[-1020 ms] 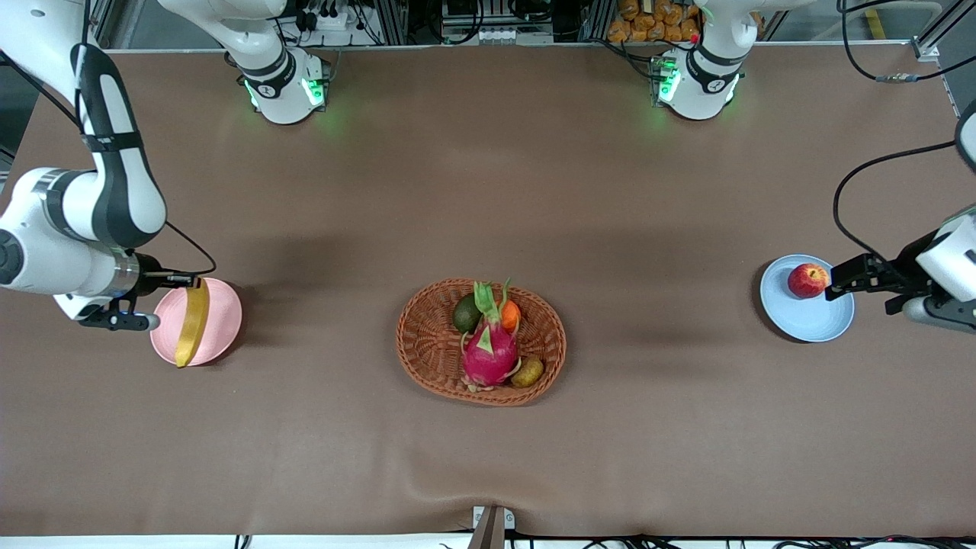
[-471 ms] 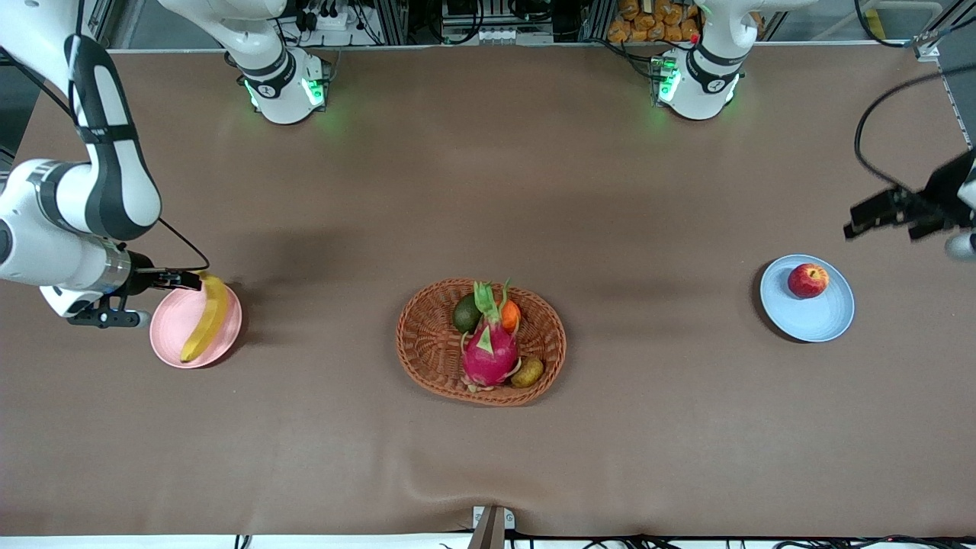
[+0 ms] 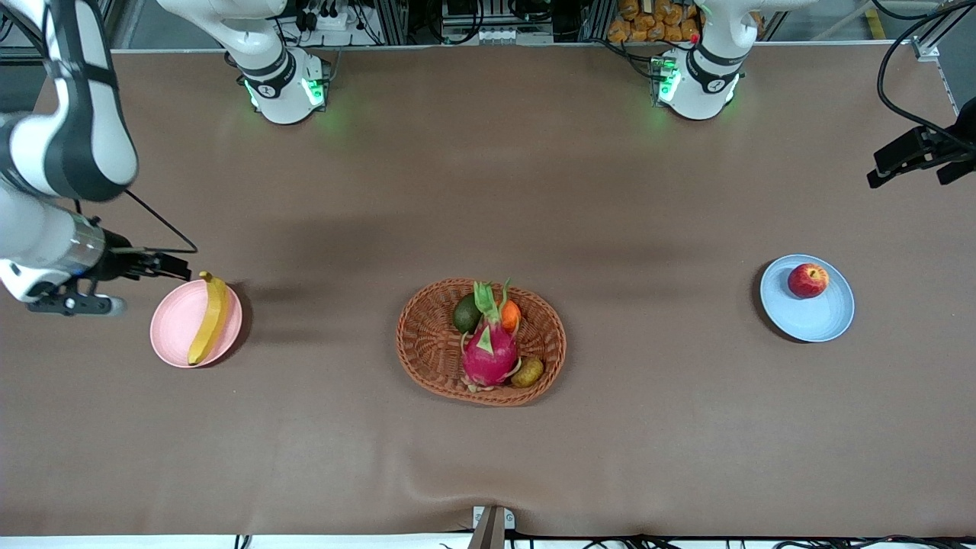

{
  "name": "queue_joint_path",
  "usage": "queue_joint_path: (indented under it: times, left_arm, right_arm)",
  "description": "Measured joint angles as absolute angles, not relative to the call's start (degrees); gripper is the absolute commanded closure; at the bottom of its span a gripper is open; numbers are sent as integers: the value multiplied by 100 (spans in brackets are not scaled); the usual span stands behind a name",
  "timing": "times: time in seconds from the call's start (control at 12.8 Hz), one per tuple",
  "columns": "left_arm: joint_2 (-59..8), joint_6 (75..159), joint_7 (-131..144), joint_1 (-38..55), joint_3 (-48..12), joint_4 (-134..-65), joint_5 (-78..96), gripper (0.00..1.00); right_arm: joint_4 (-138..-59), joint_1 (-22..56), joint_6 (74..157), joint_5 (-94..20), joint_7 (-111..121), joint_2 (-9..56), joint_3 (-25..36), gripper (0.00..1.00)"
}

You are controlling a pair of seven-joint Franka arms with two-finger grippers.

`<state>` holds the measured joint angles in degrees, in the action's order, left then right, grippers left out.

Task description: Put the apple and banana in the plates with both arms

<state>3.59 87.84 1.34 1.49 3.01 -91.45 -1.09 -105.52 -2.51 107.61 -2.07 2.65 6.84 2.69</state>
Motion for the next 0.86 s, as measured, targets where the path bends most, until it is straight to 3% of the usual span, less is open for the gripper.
queue_joint_path:
  times: [0.39,0.63,0.86]
  left_arm:
    - [293,9000,136,133,236,-9155,-135,0]
    - [298,9002,138,114,235,-9076,-1,0]
    - [298,9002,138,110,220,-9075,72,0]
  right_arm:
    - [-9852,-248,9114,-207,163,-228,247,0]
    - [-9130,-253,8501,-207,110,-256,274,0]
    - [-8884,-248,8253,-219,-325,-239,253,0]
